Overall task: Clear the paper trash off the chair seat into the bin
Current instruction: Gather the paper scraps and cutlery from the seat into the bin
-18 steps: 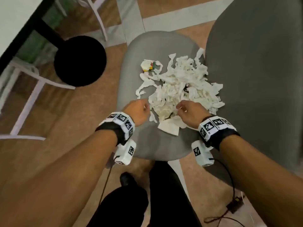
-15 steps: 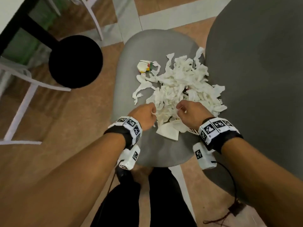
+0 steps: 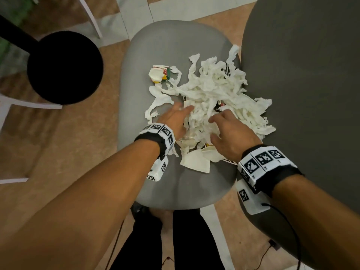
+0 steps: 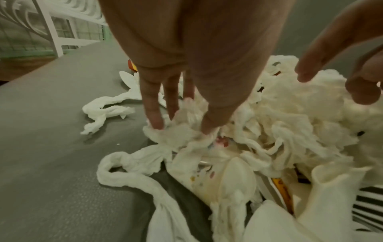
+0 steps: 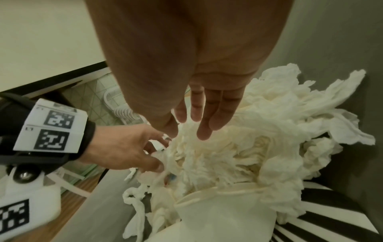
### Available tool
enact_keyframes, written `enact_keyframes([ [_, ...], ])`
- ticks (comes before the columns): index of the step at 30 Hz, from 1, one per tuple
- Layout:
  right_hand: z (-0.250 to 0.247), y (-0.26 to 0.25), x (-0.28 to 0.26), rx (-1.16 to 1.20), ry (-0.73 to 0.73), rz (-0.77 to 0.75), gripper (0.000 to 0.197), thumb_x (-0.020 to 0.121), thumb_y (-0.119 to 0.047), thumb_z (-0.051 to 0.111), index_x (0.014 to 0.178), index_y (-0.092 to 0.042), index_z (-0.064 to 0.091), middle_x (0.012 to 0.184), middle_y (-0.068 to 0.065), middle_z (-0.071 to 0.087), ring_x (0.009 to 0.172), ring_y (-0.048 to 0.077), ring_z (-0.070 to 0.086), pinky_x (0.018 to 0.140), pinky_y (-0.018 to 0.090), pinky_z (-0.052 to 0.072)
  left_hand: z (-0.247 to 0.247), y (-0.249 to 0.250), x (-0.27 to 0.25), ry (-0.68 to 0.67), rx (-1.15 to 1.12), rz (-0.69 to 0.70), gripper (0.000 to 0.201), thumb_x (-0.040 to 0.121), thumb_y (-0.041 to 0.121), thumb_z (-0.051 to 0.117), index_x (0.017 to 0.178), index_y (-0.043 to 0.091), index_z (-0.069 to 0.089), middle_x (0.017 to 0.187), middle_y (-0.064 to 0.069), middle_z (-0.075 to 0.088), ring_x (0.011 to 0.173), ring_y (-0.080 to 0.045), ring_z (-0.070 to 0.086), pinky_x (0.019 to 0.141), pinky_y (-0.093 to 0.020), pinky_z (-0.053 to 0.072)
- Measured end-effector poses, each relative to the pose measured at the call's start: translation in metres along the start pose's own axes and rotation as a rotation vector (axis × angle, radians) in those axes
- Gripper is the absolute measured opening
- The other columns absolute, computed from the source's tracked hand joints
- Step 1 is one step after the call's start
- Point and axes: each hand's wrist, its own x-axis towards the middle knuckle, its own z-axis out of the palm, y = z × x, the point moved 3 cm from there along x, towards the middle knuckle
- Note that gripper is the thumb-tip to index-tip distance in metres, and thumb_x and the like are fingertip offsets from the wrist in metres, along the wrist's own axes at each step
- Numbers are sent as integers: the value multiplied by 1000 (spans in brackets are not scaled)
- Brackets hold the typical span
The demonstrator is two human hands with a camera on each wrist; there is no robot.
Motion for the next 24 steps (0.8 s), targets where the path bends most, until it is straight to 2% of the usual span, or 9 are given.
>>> enact_keyframes([
  [2, 4, -1, 5, -47, -8, -39, 54, 93, -32, 58, 143, -27, 40, 147, -5, 32, 97, 27, 64, 79, 41, 55, -3, 0, 6, -12, 44, 40, 38, 84, 11, 61, 122, 16, 58, 113, -10, 55, 109, -35, 57, 86, -41, 51],
  [4, 11, -4, 9, -131, -37, -89, 65, 91, -33, 62, 148, -34, 31, 156, -5, 24, 105, 28, 63, 77, 40, 56, -14, -3, 9, 53, 61, 28, 21, 81, 5, 53, 98, 10, 64, 96, -7, 57, 95, -34, 60, 72, -35, 48],
  [8, 23, -7, 23, -288, -77, -86, 84, 88, -28, 68, 153, -40, 16, 156, 1, 30, 114, 29, 58, 77, 41, 56, -51, -7, 22, 134, -19, 33, 36, 83, 7, 43, 105, 13, 70, 107, -11, 68, 100, -34, 64, 82, -37, 55],
  [11, 27, -5, 35, -361, -44, -46, 60, 92, -15, 56, 147, -26, 35, 121, 8, 57, 103, 30, 60, 74, 39, 50, -81, -5, 35, 42, 24, 86, 30, 92, 9, 39, 97, 1, 67, 99, -20, 67, 96, -38, 63, 81, -40, 53],
  [14, 22, -5, 38, -388, -7, -100, 28, 98, -21, 47, 121, -11, 60, 111, 11, 60, 104, 32, 56, 80, 38, 44, -93, -15, 41, 31, 17, 57, 37, 97, 31, 41, 69, 7, 48, 71, -13, 52, 67, -28, 48, 58, -32, 36],
  [17, 12, -8, 35, -265, 161, -145, 31, 98, -32, 42, 106, -8, 60, 103, 11, 59, 98, 34, 52, 83, 43, 41, -81, -26, 39, 89, 3, 50, 50, 92, 55, 51, 63, 14, 45, 65, -5, 50, 61, -25, 49, 59, -32, 38],
  [20, 0, -6, 38, -105, 354, -131, 38, 96, -41, 46, 104, -7, 61, 111, 9, 55, 101, 31, 49, 84, 43, 46, -50, -24, 28, 174, -89, 68, 14, 93, 27, 56, 102, 16, 58, 107, -9, 57, 86, -25, 59, 76, -37, 49],
  [22, -5, -4, 48, -26, 411, -155, 30, 95, -31, 53, 109, -5, 57, 132, 8, 48, 105, 30, 52, 83, 40, 49, -23, -13, 18, 194, -202, 59, 56, 91, 10, 54, 142, 25, 37, 139, -7, 39, 92, -17, 57, 79, -36, 52],
  [24, -8, -3, 60, -4, 414, -173, 29, 91, -12, 57, 118, -5, 50, 154, 8, 33, 98, 29, 59, 72, 34, 47, 4, 2, 9, 174, -267, 98, 77, 90, 10, 56, 152, 34, 18, 149, -3, 29, 95, -15, 59, 78, -33, 55],
])
